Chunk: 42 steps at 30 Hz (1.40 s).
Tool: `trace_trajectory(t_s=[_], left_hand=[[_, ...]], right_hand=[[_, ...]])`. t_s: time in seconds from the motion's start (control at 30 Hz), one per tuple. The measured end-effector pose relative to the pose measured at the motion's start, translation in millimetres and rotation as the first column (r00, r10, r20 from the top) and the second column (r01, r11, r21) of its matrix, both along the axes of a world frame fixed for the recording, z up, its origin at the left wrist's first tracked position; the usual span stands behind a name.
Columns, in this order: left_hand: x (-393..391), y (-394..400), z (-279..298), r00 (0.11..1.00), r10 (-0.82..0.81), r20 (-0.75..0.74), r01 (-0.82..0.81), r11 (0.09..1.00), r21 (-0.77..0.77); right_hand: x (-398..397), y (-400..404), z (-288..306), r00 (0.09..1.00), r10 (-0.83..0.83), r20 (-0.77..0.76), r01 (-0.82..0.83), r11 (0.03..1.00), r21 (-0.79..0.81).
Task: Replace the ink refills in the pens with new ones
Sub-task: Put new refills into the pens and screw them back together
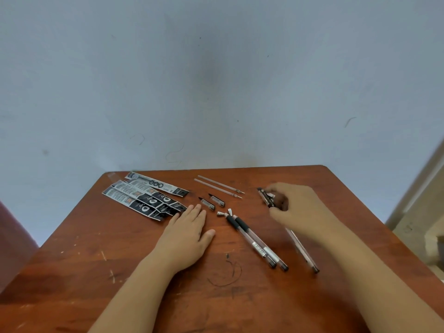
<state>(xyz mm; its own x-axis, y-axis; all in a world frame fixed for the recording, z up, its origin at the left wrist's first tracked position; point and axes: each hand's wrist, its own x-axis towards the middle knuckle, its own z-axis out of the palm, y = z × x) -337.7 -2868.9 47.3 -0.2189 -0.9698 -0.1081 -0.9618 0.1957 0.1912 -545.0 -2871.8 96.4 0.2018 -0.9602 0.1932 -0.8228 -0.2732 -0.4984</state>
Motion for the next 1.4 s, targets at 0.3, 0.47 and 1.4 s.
trace_trajectory(t_s=[0.3, 0.47, 1.4], left_hand=[[-1, 7, 7, 0.939, -0.030, -0.343, -0.080, 0.950, -0.300], [-6, 11, 6, 0.848, -0.147, -0.510, -0.099, 0.900, -0.424], [-11, 12, -2, 0.883, -0.317, -0.346, 0.128, 0.872, -0.472]], right_hand=[[-7, 4, 12, 0.834, 0.027, 0.552, -0.057, 0.998, 0.038], [-12, -1, 10, 0.607, -0.064, 0.792, -0.075, 0.988, 0.138], [36, 10, -24, 0.866, 0.132, 0.482, -0.182, 0.982, 0.058]])
